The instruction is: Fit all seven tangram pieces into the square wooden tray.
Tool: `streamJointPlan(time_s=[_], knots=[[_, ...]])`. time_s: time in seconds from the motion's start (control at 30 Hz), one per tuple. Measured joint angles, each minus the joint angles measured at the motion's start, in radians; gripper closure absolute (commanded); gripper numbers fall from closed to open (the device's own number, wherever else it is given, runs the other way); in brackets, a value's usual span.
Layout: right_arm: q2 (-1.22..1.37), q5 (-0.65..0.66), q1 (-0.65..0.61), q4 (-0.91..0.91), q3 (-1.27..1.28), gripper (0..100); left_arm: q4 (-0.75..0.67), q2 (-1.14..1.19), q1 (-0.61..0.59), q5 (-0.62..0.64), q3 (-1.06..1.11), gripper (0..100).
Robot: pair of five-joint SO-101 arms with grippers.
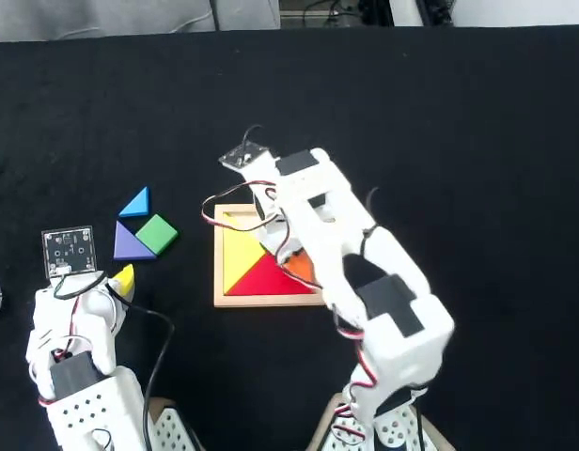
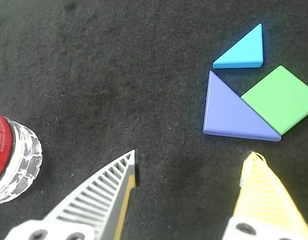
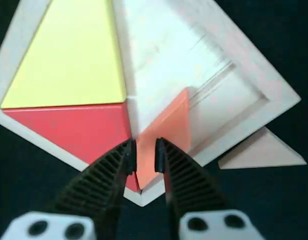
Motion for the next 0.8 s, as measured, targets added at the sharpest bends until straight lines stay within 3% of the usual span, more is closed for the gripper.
streamJointPlan(time_s=[0.2,0.4,0.6,0.8], knots=[[-0.193,-0.003,0.021,-0.117,0.140,97.3,0.000,0.000,0.000,0.000,0.000,67],[-0.219,-0.049,0.021,-0.296,0.235,97.3,0.000,0.000,0.000,0.000,0.000,67],[-0.089,-0.057,0.020,-0.302,0.181,97.6,0.000,0.000,0.000,0.000,0.000,67],[0.018,-0.055,0.021,-0.180,0.058,97.6,0.000,0.000,0.000,0.000,0.000,67]])
